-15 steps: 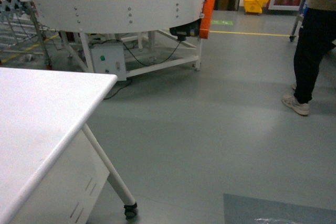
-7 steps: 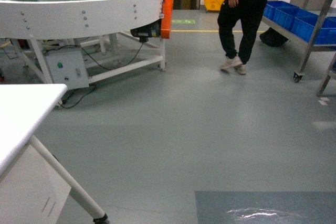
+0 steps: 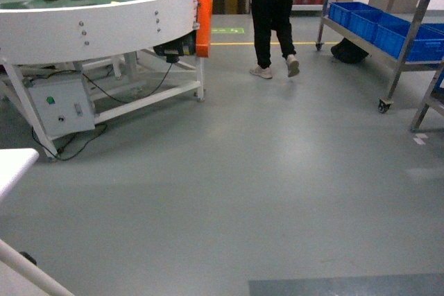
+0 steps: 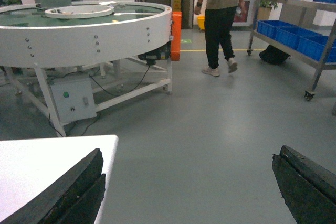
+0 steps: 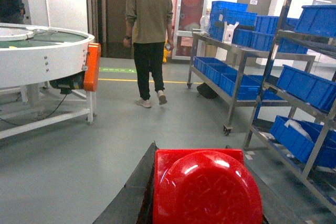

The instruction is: Pick red block from blue box to shelf

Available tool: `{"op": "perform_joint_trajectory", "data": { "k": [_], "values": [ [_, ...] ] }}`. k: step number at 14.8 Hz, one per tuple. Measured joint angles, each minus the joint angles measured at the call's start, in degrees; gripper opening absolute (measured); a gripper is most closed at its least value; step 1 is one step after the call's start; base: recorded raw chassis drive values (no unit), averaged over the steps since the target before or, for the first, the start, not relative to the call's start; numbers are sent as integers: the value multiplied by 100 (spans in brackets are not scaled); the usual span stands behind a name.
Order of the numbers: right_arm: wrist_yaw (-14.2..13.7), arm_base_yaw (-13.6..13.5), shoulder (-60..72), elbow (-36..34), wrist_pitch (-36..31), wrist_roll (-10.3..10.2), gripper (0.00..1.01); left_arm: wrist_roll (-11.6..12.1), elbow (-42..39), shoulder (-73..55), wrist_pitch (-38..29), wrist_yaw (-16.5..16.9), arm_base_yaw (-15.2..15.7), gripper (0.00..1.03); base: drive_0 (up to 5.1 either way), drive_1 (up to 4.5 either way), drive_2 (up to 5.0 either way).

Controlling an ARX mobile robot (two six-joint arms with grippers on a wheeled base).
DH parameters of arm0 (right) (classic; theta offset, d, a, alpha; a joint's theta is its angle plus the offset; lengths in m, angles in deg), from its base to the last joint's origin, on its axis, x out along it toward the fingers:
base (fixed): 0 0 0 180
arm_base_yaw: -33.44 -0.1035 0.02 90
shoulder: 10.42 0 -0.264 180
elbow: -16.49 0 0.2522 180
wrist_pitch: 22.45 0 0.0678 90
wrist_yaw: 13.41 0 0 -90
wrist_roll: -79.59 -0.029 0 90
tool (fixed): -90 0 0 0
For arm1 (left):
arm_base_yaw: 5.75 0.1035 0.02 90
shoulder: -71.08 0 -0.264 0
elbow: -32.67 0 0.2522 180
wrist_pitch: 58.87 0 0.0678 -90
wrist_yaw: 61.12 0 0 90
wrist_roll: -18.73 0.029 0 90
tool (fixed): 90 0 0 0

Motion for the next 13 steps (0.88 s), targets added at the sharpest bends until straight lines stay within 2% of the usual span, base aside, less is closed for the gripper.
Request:
{"op": "perform_joint_trajectory", "data": {
  "k": [6,13],
  "values": [
    [0,-2,2,2,17,0,27,0,0,0,7,2,0,98,-13,414,-440],
    [0,0,2,2,11,2,27,0,0,0,15,2,2,98,-172,255,-598]
  ]
}}
